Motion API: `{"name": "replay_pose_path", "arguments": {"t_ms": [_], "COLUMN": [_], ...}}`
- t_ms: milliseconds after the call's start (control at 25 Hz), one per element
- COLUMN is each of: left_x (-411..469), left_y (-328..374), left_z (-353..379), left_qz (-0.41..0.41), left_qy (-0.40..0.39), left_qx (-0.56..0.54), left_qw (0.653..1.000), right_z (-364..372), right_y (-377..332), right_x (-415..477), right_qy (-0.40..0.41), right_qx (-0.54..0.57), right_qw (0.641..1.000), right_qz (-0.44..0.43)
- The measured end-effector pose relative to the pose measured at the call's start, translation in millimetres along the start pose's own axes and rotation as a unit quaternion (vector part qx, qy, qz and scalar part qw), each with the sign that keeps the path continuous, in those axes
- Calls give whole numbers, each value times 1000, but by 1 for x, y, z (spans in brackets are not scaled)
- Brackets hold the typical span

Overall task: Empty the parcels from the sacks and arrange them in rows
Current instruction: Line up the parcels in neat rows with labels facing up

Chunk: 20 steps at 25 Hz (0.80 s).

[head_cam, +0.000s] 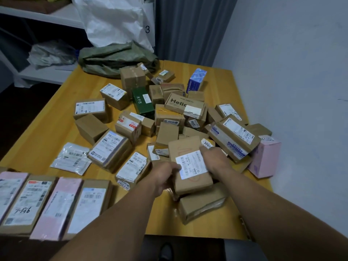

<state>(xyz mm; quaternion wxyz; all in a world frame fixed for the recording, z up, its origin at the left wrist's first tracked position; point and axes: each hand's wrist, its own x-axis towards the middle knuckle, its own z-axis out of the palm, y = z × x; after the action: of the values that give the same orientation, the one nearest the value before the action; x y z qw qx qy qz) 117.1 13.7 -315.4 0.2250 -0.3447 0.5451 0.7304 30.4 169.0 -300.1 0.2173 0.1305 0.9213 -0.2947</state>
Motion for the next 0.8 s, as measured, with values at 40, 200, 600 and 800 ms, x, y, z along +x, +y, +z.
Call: {"name": "replay_pose_path", "arguments": {"t_ms": [40,200,600,800], "left_x": [-2,-14,-55,-66], "left_y": [2,3,-5,3], "left_z": [-3,-30,-142,-182], "left_qz": [5,29,71,87], "left_qy": [10,33,-10,57], "left_qx": [1,-3,50,159], "left_qw": [1000,999,996,982], "right_z": [-2,4,75,83], "right_y": [-4,-18,-60,-79], "right_x": [-4,-26,-95,-114], "right_qy": [1,1,-53,-71], "right_qx": [-8,17,68,-261], "right_qw": [1000,1000,996,912], "right_qz": [-10,-23,-36,-309]}}
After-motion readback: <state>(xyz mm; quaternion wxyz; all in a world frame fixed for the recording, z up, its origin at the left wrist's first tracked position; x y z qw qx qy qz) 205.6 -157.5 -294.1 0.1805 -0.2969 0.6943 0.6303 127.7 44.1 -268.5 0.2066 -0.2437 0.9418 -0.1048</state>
